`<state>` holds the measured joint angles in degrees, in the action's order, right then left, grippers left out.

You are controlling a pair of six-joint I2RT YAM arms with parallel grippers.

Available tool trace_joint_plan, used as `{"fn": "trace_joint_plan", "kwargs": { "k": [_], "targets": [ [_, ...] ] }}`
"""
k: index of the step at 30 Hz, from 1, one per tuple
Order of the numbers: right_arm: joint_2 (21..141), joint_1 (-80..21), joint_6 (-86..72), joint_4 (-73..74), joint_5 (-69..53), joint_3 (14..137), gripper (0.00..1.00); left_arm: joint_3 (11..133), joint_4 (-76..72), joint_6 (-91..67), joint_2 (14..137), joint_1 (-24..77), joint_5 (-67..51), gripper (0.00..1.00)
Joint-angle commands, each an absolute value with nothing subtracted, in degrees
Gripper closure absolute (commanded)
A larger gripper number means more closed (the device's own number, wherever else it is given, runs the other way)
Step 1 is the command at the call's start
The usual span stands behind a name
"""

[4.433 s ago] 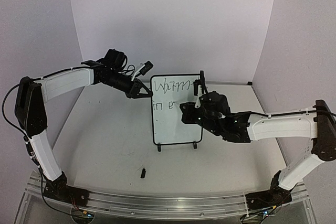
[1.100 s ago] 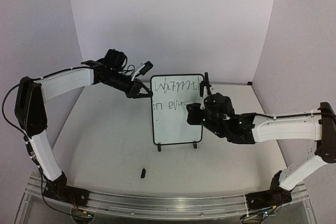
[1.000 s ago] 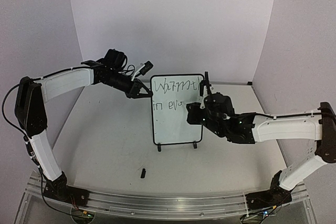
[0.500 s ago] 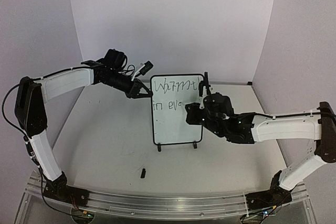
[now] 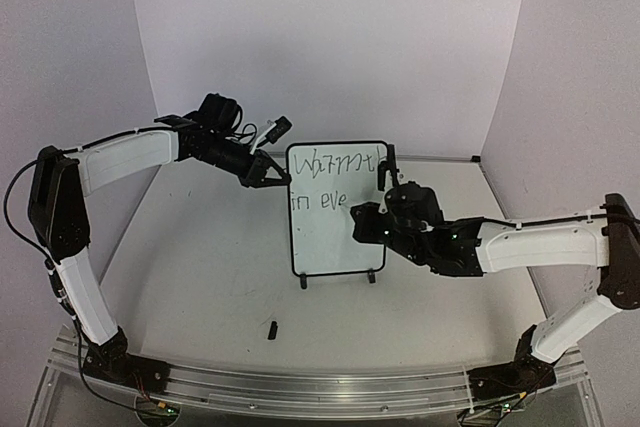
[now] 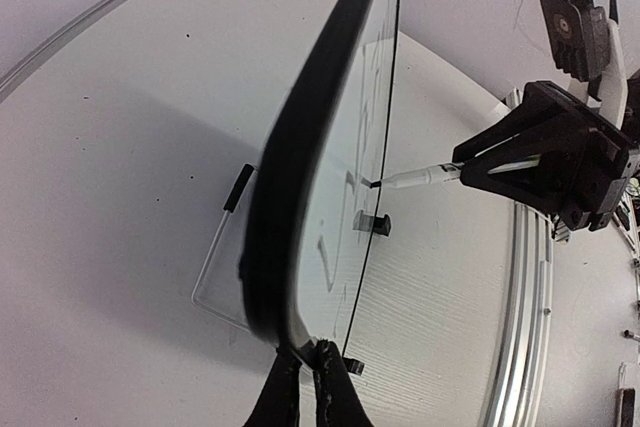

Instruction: Write a sentence on the whiteboard

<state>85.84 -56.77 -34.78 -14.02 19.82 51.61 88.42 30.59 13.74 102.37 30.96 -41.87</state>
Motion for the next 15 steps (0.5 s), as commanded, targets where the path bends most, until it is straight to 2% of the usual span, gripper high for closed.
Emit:
{"fn": "trace_joint_plan", "kwargs": {
  "k": [1,15],
  "targets": [
    [86.58,-56.48,-35.88,-13.0,20.41,51.27,1.0,87.71,33.22,17.45,100.69,31.2,-39.2,1.0],
    [83.31,-56.49,-33.93,-11.87,24.39,51.69,1.0,87.65,33.22,17.41,100.79,31.2,-39.27,1.0]
  ]
}}
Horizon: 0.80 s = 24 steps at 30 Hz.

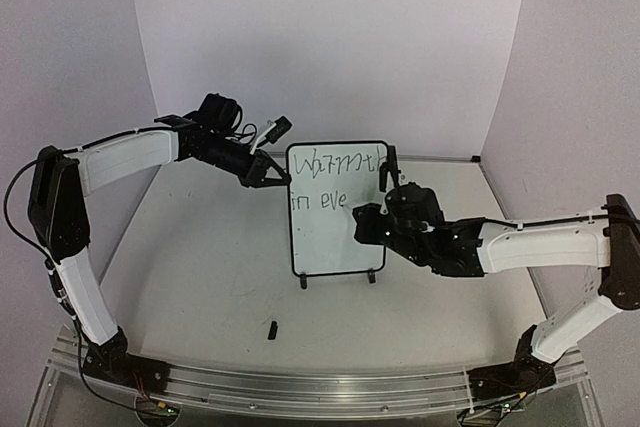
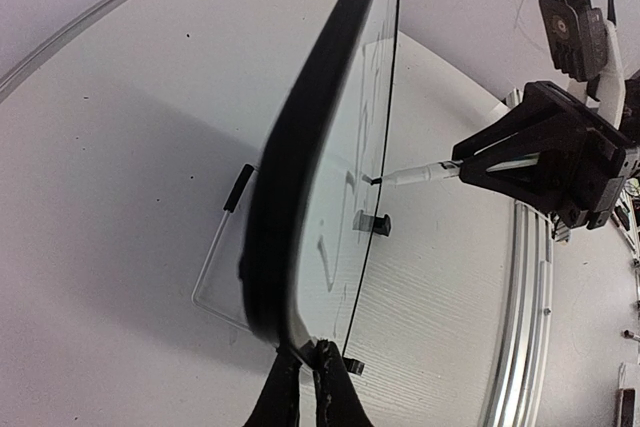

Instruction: Write a sentence on the whiteboard

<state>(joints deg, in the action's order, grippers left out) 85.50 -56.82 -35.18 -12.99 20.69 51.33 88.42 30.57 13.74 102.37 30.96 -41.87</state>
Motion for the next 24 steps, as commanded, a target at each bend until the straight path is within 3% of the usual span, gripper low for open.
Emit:
{"fn": "trace_joint_plan", "kwargs": {
  "k": [1,11,24],
  "targets": [
    [83.11,-56.5,-33.77,-11.87,24.36,51.8,1.0,87.66,33.22,17.41,100.81,31.2,-39.22,1.0],
    [77.89,-56.47,-32.51,-12.83,23.5,50.33,1.0,87.66,33.14,17.38,100.81,31.21,-39.2,1.0],
    [82.57,-56.5,-29.87,-13.53,23.48,54.27,1.0,87.61,33.13,17.36,100.89,31.21,-39.18,1.0]
  ]
}}
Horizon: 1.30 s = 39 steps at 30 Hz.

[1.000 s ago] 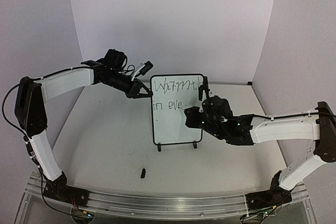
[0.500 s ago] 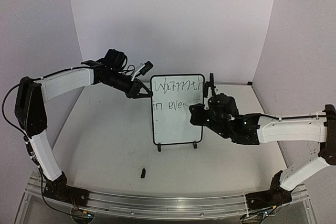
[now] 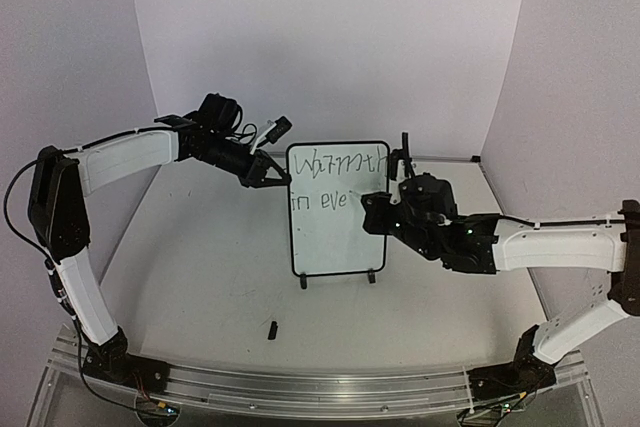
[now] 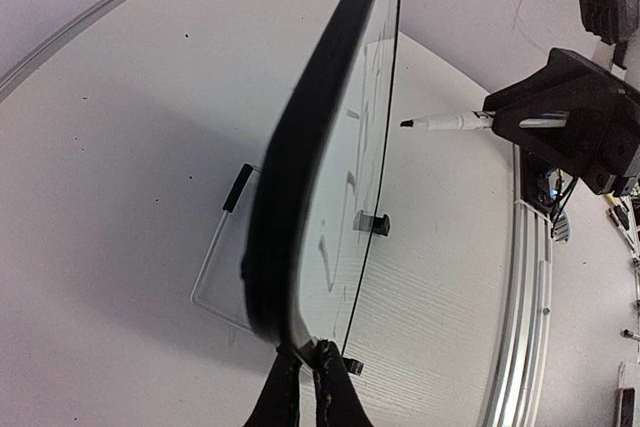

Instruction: Write a sentence on the whiteboard

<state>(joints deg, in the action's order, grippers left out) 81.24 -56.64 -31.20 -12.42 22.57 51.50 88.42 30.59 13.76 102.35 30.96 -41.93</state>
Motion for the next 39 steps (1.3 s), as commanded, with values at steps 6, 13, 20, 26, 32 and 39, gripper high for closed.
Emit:
{"fn": "trace_joint_plan", "kwargs": {
  "k": [6,13,20,26,32,39],
  "targets": [
    [83.72,-56.35,-29.3,-13.58,23.84,55.06,1.0,87.63,33.14,17.42,100.74,31.23,-39.23,1.0],
    [85.03,-56.19,-29.32,-13.54,24.29,55.54,1.0,87.62,33.22,17.36,100.72,31.2,-39.2,1.0],
    [82.98,-56.17,-29.95,-13.31,26.63,53.84,1.0,87.62,33.2,17.43,100.76,31.21,-39.2,1.0],
    [81.9,-56.19,-30.66,-12.02,27.36,52.72,1.0,87.63,33.14,17.41,100.72,31.21,-39.18,1.0],
    [82.88,-56.17,-32.36,-10.86,25.82,51.73,1.0,87.63,33.13,17.33,100.89,31.2,-39.31,1.0],
    [83.21,-56.22,-35.45,-10.55,24.61,49.3,1.0,87.69,33.14,17.34,100.97,31.2,-39.34,1.0]
  ]
}}
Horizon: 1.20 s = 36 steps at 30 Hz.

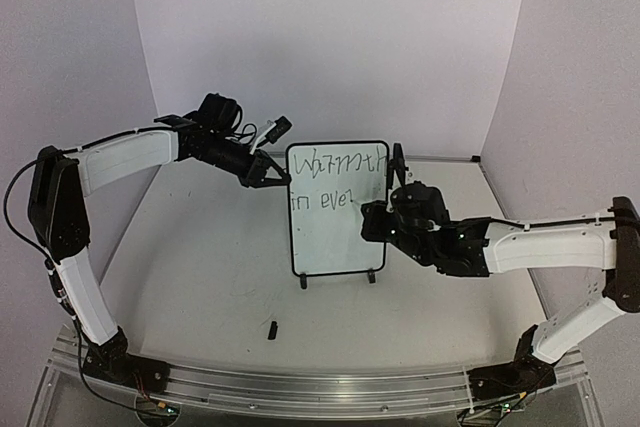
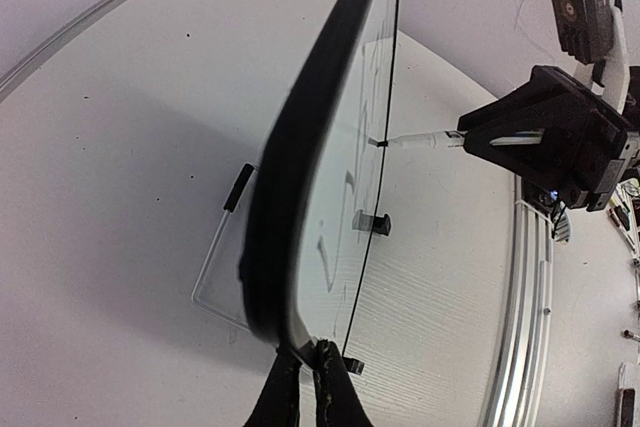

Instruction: Write a sentence on the whiteboard

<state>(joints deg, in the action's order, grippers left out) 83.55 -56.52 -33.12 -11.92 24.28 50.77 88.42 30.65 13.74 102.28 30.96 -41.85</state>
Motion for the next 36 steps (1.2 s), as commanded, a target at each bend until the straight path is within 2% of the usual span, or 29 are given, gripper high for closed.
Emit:
{"fn": "trace_joint_plan", "kwargs": {
  "k": [1,20,36],
  "targets": [
    [83.36,-56.19,-35.44,-10.55,24.54,49.3,1.0,87.68,33.16,17.33,100.96,31.2,-39.4,1.0],
    [82.73,-56.21,-30.87,-13.82,26.93,53.46,1.0,87.6,33.23,17.36,100.8,31.22,-39.24,1.0],
    [81.3,-56.18,-32.08,-13.77,29.48,51.39,1.0,87.62,33.23,17.34,100.63,31.21,-39.26,1.0]
  ]
}}
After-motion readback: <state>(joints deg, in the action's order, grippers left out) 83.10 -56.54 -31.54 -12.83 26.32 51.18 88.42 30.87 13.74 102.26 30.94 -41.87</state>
